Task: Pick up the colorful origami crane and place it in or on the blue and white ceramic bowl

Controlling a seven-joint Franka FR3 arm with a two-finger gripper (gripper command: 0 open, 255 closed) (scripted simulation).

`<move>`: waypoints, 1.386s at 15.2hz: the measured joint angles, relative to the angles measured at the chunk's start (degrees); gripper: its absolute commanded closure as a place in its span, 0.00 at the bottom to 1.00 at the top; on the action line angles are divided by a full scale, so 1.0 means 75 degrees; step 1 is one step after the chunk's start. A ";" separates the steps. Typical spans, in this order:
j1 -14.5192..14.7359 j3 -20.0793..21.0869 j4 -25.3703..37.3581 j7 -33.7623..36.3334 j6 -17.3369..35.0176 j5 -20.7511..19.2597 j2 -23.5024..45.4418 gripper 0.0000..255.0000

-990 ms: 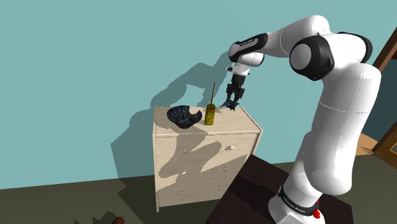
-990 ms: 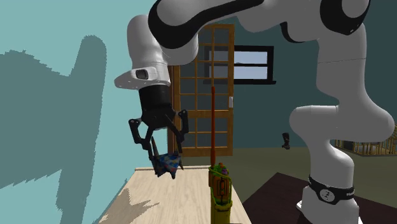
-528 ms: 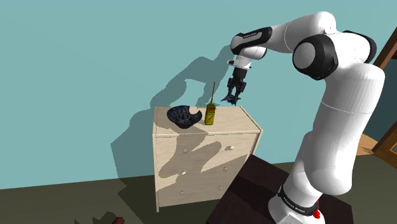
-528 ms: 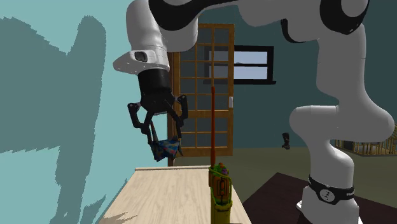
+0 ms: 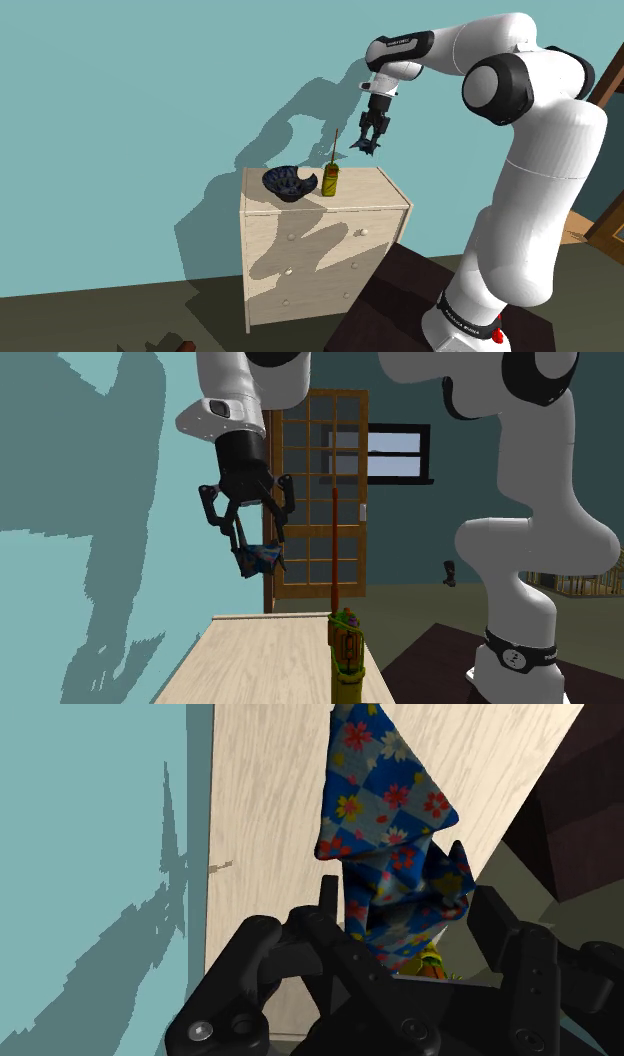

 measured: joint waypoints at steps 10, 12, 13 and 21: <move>0.0518 0.0327 0.0209 0.0979 -0.0292 -0.0196 -0.0441 1.00; 0.0766 0.0516 0.0041 0.1409 -0.0167 -0.0281 -0.0650 1.00; 0.0874 0.0613 -0.0008 0.1602 -0.0085 -0.0266 -0.0671 1.00; 0.1636 0.1322 -0.0061 0.3020 0.0256 -0.0155 -0.0759 1.00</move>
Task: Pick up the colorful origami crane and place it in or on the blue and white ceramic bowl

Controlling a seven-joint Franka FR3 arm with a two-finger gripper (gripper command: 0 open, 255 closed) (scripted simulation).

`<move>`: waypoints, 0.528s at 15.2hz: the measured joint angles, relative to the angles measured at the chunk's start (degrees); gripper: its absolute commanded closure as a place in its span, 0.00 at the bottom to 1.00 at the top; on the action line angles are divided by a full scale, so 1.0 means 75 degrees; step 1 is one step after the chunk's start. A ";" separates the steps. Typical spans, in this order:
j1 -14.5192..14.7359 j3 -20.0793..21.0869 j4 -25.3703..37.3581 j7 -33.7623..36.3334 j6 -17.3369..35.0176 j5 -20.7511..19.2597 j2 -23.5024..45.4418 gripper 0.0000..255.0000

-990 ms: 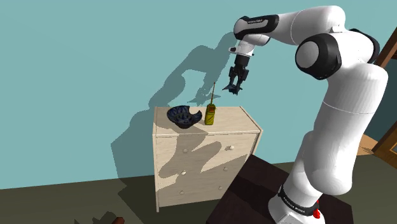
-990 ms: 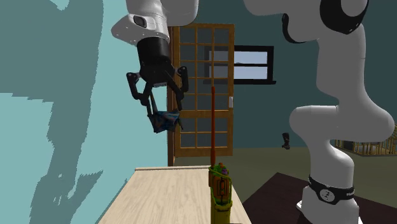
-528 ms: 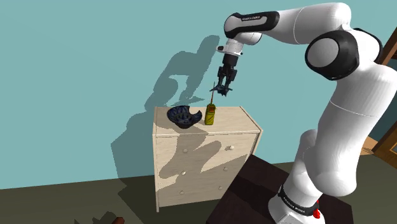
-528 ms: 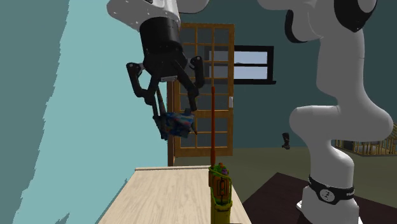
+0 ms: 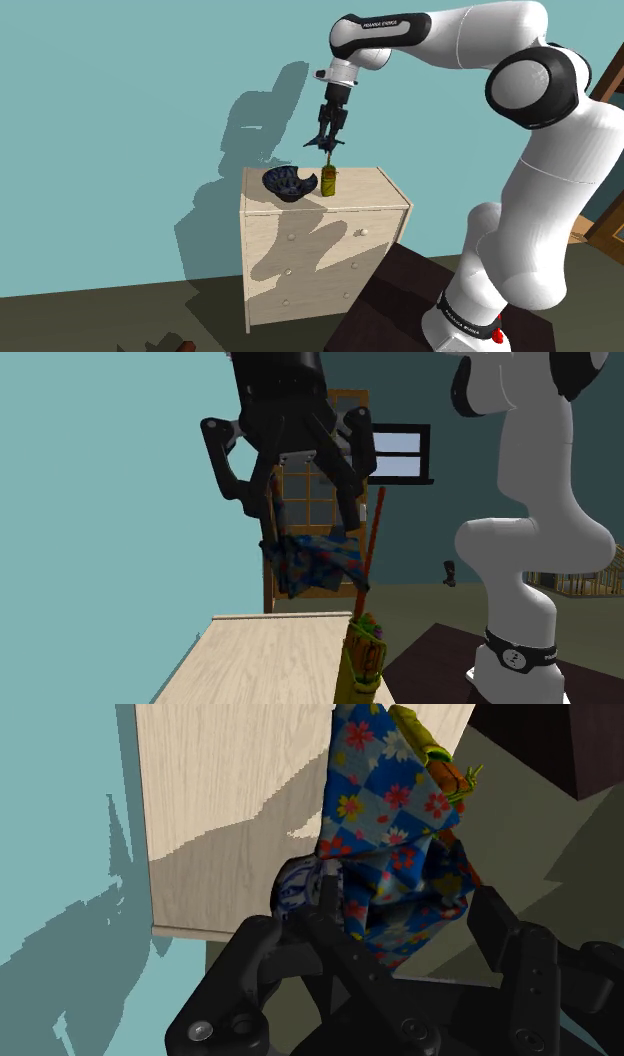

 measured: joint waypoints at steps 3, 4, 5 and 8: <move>0.0252 0.0240 0.0123 0.0466 0.0091 0.0114 0.0117 1.00; 0.0309 0.0299 0.0240 0.0576 0.0106 0.0197 0.0239 1.00; 0.0412 0.0388 0.0204 0.0756 0.0167 0.0193 0.0211 1.00; 0.0610 0.0586 0.0539 0.1153 0.0182 0.0378 0.0504 1.00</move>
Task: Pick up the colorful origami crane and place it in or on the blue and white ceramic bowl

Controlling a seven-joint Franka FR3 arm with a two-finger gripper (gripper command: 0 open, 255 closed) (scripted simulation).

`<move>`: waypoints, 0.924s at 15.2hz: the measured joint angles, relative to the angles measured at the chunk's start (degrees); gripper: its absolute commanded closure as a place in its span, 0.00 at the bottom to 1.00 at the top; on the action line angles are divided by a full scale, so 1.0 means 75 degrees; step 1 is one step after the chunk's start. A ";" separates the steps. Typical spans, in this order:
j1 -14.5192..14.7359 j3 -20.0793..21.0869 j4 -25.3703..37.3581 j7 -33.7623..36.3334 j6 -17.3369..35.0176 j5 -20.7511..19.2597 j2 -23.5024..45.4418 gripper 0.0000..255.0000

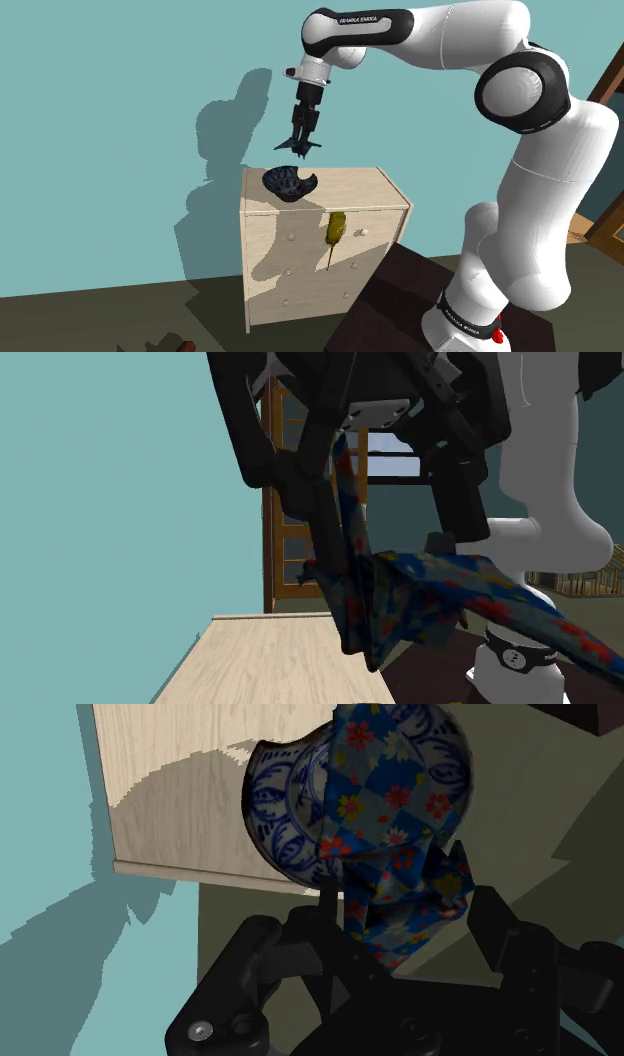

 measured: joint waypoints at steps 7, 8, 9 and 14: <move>0.0188 0.0172 -0.0264 0.0197 0.0506 0.0145 0.0205 1.00; 0.0180 0.0170 -0.0341 0.0152 0.0599 0.0168 0.0235 1.00; 0.0184 0.0172 -0.0450 0.0123 0.0701 0.0173 0.0233 1.00; 0.0205 0.0193 -0.0907 -0.0012 0.1182 0.0238 0.0283 1.00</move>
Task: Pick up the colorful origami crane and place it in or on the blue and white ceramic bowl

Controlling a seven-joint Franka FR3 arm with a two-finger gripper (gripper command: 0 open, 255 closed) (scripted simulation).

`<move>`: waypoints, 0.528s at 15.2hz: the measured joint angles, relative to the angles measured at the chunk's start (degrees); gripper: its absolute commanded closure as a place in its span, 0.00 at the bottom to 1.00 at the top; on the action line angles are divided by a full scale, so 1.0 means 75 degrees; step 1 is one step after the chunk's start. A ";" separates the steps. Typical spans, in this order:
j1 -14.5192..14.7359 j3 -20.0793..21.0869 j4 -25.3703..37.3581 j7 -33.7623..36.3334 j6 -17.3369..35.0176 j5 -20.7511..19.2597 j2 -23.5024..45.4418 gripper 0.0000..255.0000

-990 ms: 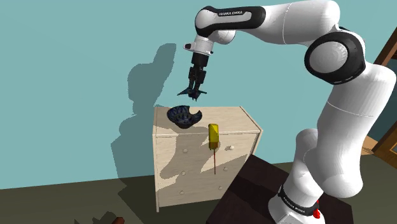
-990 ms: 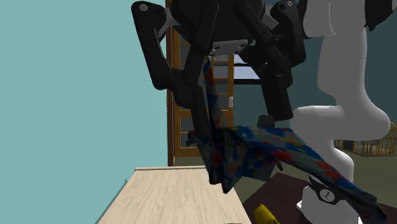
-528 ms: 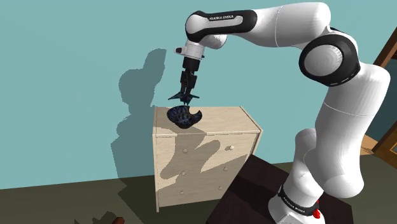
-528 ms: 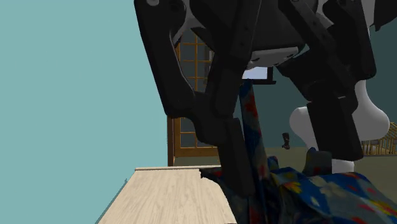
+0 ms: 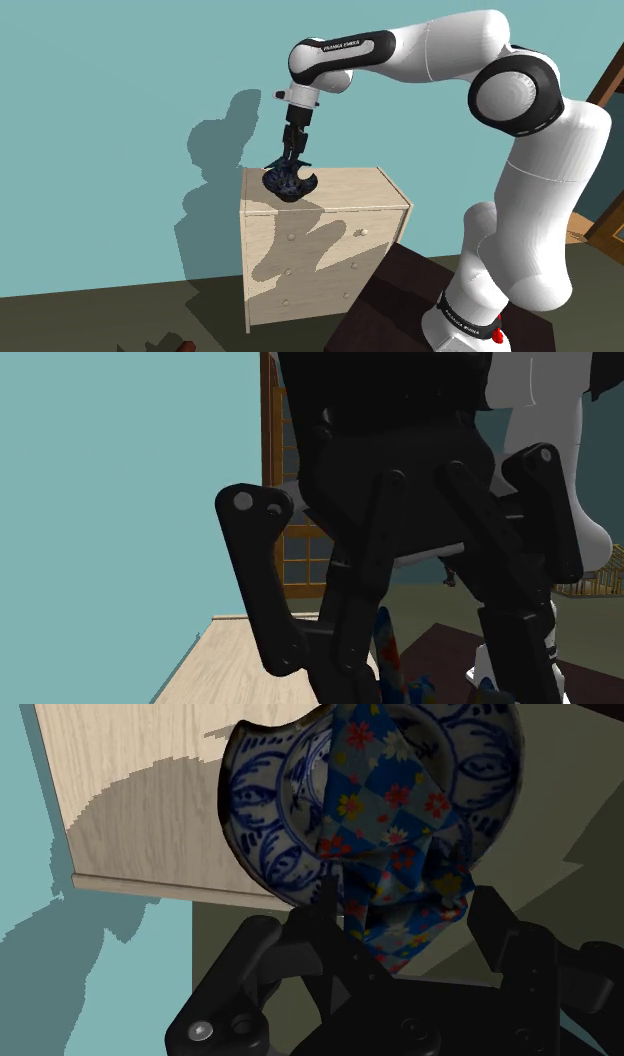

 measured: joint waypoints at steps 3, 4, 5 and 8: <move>0.0010 0.0010 -0.0250 -0.0077 0.0256 0.0036 0.0019 1.00; 0.0008 0.0011 -0.0261 -0.0087 0.0277 0.0046 0.0034 1.00; 0.0004 0.0011 -0.0262 -0.0098 0.0288 0.0055 0.0048 1.00; 0.0002 0.0011 -0.0267 -0.0105 0.0299 0.0060 0.0055 1.00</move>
